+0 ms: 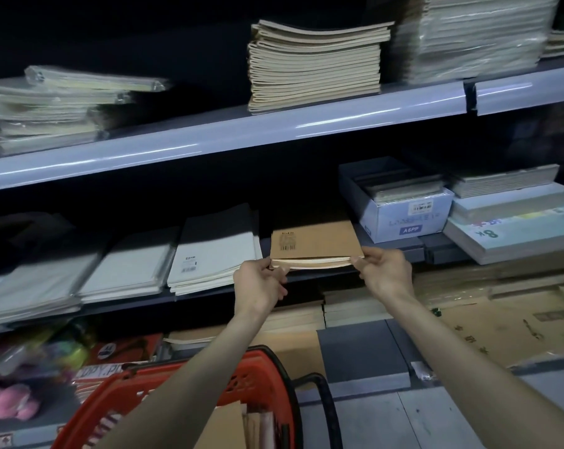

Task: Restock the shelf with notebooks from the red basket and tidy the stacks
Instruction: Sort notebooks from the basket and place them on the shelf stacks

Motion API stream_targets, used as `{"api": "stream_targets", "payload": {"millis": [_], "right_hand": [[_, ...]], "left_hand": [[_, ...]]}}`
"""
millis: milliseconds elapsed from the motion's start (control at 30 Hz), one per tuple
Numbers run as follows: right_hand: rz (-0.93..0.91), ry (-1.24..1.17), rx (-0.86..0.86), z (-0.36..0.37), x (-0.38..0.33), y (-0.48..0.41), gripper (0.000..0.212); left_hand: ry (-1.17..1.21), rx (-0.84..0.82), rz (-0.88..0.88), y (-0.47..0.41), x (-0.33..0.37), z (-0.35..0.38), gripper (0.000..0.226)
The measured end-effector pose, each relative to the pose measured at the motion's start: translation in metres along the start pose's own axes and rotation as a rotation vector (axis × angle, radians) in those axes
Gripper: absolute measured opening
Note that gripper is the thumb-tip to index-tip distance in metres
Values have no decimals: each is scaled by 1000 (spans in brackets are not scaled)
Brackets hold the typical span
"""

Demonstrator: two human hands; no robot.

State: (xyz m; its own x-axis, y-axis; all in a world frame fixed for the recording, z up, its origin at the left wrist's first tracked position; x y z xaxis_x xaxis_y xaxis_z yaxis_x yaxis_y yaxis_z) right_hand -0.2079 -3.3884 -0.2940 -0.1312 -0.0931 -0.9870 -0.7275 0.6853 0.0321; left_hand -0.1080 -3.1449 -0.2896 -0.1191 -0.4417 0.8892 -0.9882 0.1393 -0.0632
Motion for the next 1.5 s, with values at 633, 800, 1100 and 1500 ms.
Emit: {"api": "stream_targets", "payload": {"millis": [633, 800, 1100, 1500], "right_hand": [[-169, 190, -144, 57, -24, 81, 31], [-69, 534, -639, 138, 16, 142, 18], [268, 949, -1118, 228, 130, 207, 42], [733, 481, -530, 258, 272, 249, 45]], "left_hand": [[-316, 8, 197, 55, 18, -104, 15], [-592, -196, 80, 83, -70, -152, 26], [-288, -698, -809, 121, -306, -224, 17], [-9, -329, -916, 149, -473, -196, 11]]}}
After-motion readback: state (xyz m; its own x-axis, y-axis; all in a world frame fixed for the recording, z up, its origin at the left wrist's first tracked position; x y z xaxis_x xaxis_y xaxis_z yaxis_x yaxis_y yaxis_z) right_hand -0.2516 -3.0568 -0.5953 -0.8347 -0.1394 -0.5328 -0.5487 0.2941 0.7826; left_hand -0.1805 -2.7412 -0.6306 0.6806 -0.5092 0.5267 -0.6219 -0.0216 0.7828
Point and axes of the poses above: each hand's wrist, its own y-axis away from the middle knuckle, its own z-axis out of the palm, x = y × z, the point moved 7 cm from there along -y, towards the middle knuckle, and after that the axes turned 7 degrees about -y, right-handed, at the moved point
